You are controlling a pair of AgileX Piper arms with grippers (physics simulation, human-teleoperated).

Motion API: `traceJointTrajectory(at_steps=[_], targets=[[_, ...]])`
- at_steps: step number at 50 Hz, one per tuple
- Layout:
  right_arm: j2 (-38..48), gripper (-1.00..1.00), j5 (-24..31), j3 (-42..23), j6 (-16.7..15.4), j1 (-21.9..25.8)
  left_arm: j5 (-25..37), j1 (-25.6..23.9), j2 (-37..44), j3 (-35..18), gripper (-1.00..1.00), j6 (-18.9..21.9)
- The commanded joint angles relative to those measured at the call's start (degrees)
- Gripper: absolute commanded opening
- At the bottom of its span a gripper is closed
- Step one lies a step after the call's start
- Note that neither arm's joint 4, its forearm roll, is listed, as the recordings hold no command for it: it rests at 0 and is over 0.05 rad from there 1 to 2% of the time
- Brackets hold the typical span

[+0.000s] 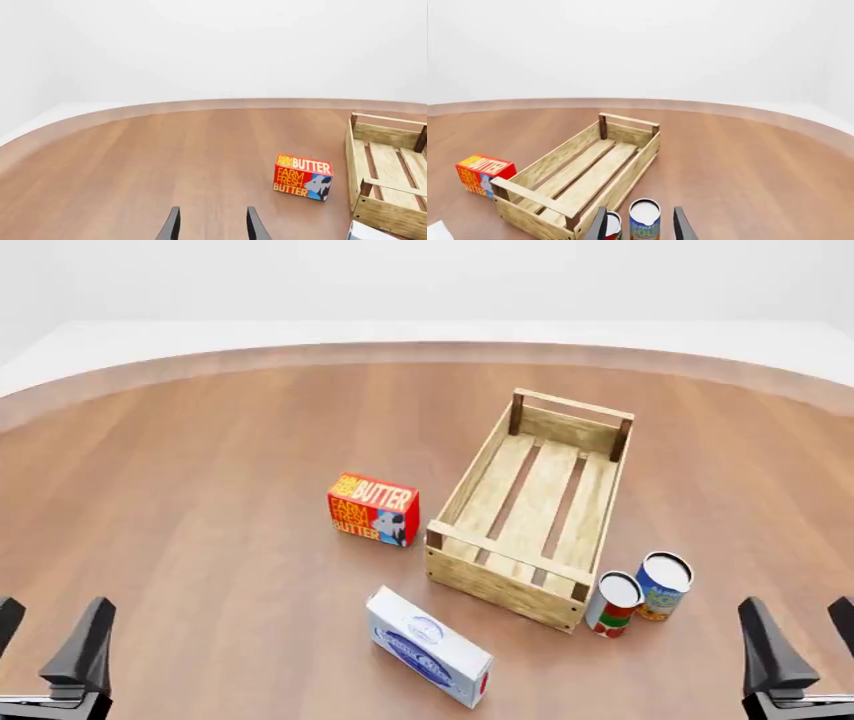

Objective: Pick up the ketchup, and put it in the wooden tray.

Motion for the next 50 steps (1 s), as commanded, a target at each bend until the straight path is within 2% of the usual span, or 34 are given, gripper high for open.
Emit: traceJointTrajectory(at_steps=[1, 3, 4, 8, 12, 15, 20, 28, 41, 42, 43, 45, 50], targets=[[0.1, 1.0, 0.72, -0.28, 0.83, 1.64, 0.0, 0.0, 0.0, 0.0, 1.0, 0.0], [1.16, 1.0, 0.87, -0.53, 2.19, 2.68, 0.0, 0.0, 0.0, 0.0, 1.0, 0.0], [1.49, 1.0, 0.84, -0.83, 2.93, 1.59, 0.0, 0.0, 0.0, 0.0, 1.0, 0.0], [5.72, 1.0, -2.2, -1.06, 1.68, 1.87, 0.0, 0.0, 0.0, 0.0, 1.0, 0.0], [6.65, 1.0, -1.34, -2.63, 2.57, 2.12, 0.0, 0.0, 0.0, 0.0, 1.0, 0.0], [11.26, 1.0, -3.03, -3.58, 1.88, 3.88, 0.0, 0.0, 0.0, 0.0, 1.0, 0.0], [12.37, 1.0, 1.34, -8.66, -0.51, 6.98, 0.0, 0.0, 0.0, 0.0, 1.0, 0.0], [18.02, 1.0, 1.05, -11.14, -1.87, 10.93, 0.0, 0.0, 0.0, 0.0, 1.0, 0.0], [22.93, 1.0, 4.91, -15.72, -4.87, 19.0, 0.0, 0.0, 0.0, 0.0, 1.0, 0.0], [22.95, 1.0, 4.9, -15.72, -4.87, 19.0, 0.0, 0.0, 0.0, 0.0, 1.0, 0.0], [23.21, 1.0, 5.4, -16.9, -1.78, 21.52, 0.0, 0.0, 0.0, 0.0, 1.0, 0.0], [24.3, 1.0, 5.56, -17.86, -3.77, 22.69, 0.0, 0.0, 0.0, 0.0, 1.0, 0.0], [26.69, 1.0, 5.26, -19.43, -3.67, 25.82, 0.0, 0.0, 0.0, 0.0, 1.0, 0.0]])
